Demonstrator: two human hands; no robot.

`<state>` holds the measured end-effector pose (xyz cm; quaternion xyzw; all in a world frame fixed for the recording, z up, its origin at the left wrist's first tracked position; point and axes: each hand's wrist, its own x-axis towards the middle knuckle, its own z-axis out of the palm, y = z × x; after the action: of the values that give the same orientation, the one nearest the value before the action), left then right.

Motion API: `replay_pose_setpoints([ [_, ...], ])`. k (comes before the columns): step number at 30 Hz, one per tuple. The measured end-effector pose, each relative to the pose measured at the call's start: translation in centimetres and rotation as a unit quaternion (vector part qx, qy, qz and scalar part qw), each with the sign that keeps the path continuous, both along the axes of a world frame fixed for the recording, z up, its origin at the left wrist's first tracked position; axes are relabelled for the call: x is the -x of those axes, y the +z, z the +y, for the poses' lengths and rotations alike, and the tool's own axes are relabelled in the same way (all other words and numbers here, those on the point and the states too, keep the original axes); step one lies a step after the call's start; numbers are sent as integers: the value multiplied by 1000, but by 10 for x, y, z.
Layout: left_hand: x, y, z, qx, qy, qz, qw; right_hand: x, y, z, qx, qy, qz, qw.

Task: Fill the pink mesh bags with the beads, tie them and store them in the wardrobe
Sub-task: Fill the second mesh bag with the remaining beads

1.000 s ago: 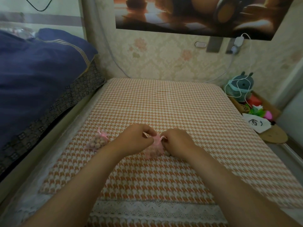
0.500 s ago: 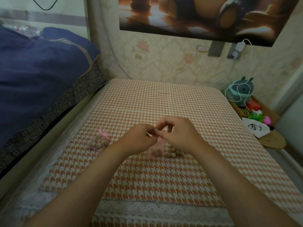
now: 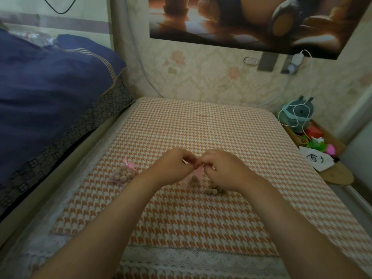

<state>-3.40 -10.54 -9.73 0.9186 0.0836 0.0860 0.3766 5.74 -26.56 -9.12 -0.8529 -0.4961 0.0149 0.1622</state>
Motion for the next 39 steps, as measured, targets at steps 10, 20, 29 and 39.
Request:
replay_pose_setpoints([
  [10,-13,-6,-12,-106,23,-198,974,-17,-1,-10,-7,-77,15,997],
  [20,-10,-39,-35,-121,-100,42,987,-21,-7,-14,-31,-102,38,994],
  [29,-16,-35,-42,-153,-91,55,983,-21,-8,-12,-58,-132,32,989],
  [39,-14,-3,-18,-97,86,-103,986,-19,-7,-6,-85,-190,53,977],
])
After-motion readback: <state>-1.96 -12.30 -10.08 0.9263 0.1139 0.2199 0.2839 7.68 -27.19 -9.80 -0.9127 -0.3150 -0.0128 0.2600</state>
